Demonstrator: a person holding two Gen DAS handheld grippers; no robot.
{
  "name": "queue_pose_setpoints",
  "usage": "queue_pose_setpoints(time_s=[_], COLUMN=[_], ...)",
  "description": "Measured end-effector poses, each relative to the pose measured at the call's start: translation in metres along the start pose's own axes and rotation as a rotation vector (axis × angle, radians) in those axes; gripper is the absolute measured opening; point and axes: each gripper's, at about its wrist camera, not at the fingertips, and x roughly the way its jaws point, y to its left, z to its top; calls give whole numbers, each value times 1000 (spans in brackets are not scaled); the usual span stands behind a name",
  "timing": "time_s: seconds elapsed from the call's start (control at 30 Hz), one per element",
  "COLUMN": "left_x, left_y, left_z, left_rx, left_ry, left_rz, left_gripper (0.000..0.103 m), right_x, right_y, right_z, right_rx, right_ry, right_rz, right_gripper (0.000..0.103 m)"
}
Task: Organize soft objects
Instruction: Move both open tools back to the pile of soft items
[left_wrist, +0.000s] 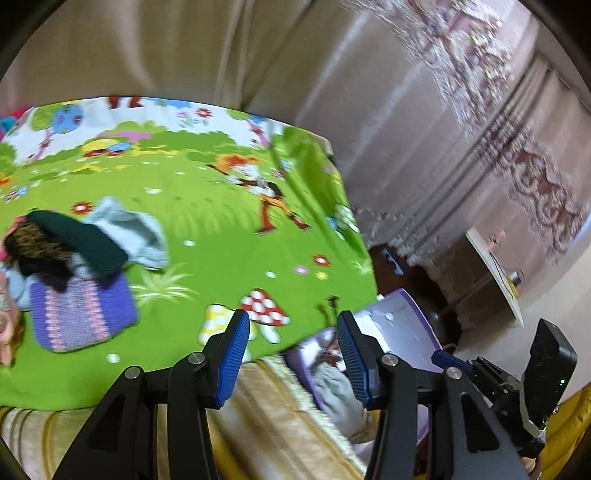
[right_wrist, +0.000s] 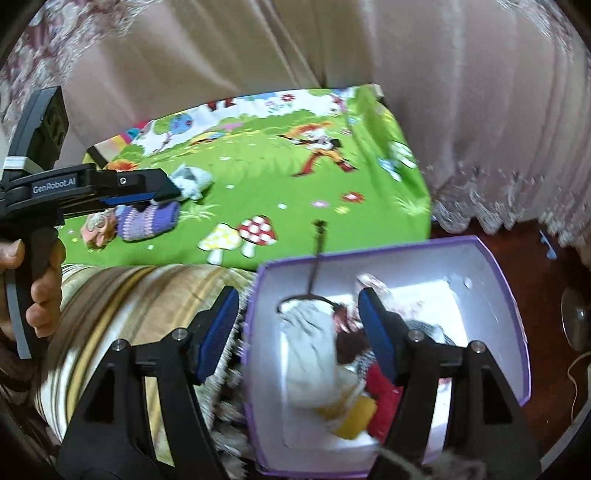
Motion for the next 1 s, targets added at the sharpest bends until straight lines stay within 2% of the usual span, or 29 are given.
queue_pose_setpoints(time_s=[0.27,0.47,0.73,0.87,1.0], left_x=[-33,-62,-84,-86,-77], left_y=[70,134,189,205,214], left_z=[1,-1,-1,2,14], left_rx=[-106,-220,-307,-343,-367], left_ry=[-58,-103,-135,-132,-114], left_rz=[78,164,246,243,164], left_gripper=[51,51,51,51,51], right_x=[16,32,58,75,99], right_y=[39,71,118,141,166], right_z=[25,46,77,90,105], right_rx=[-66,-127,-215,-249,-286], right_ry=[5,3,-2,1,7], right_rz=[41,76,130,147,153], right_gripper=[73,74,74,74,74])
